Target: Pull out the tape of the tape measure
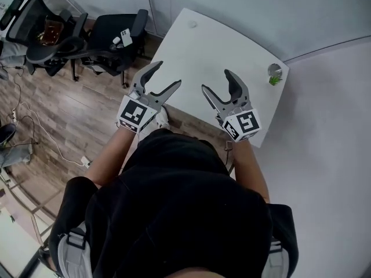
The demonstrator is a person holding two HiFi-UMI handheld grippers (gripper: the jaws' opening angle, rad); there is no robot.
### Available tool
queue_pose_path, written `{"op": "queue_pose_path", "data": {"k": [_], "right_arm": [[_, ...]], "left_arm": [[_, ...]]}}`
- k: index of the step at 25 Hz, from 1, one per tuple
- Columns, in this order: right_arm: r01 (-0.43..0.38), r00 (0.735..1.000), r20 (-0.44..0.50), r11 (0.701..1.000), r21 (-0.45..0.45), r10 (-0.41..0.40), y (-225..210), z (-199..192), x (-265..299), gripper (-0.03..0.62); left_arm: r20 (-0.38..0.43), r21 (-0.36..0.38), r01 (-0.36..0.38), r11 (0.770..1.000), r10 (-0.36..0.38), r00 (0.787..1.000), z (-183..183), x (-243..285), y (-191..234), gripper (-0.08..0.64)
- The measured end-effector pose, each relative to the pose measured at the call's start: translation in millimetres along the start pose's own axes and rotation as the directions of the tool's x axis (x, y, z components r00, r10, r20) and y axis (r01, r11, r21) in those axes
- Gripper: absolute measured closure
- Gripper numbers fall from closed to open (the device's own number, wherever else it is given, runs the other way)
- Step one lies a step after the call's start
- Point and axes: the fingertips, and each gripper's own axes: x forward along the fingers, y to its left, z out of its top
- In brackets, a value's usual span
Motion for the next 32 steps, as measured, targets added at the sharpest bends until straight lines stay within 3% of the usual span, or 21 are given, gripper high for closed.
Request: {"op": "queue_pose_path", "data": {"k": [9,16,26,29,32], "right_arm": [[0.105,0.994,-0.034,0.994,0.009,-0.105,-22.9,-1.7,63.9,0.241],[0.149,0.988,-0.055,0.989,0.017,-0.148,-52.9,-5.7,86.0,0.242],[0.107,0.986,-0.134,0.992,0.069,-0.097,-109.2,-59.8,125.3,0.251],[0.079,0.984,-0.166,0.993,0.087,-0.064,-121.7,-82.6,140.4,0.253],[0.064,0.981,-0.189,0.994,0.092,-0.045,-138.4,-99.2,154.4,0.262]], "left_arm": [[-0.025,-0.015,0.135,0.991,-0.135,0.991,-17.6,38.3,75.1,0.256],[-0.057,-0.035,0.167,0.985,-0.169,0.984,-34.6,71.6,102.2,0.256],[-0.149,-0.077,0.179,0.981,-0.189,0.971,-73.3,126.3,122.0,0.264],[-0.182,-0.112,0.193,0.975,-0.211,0.960,-93.4,140.7,127.1,0.268],[-0.215,-0.097,0.213,0.972,-0.230,0.949,-108.3,158.4,132.5,0.278]]}}
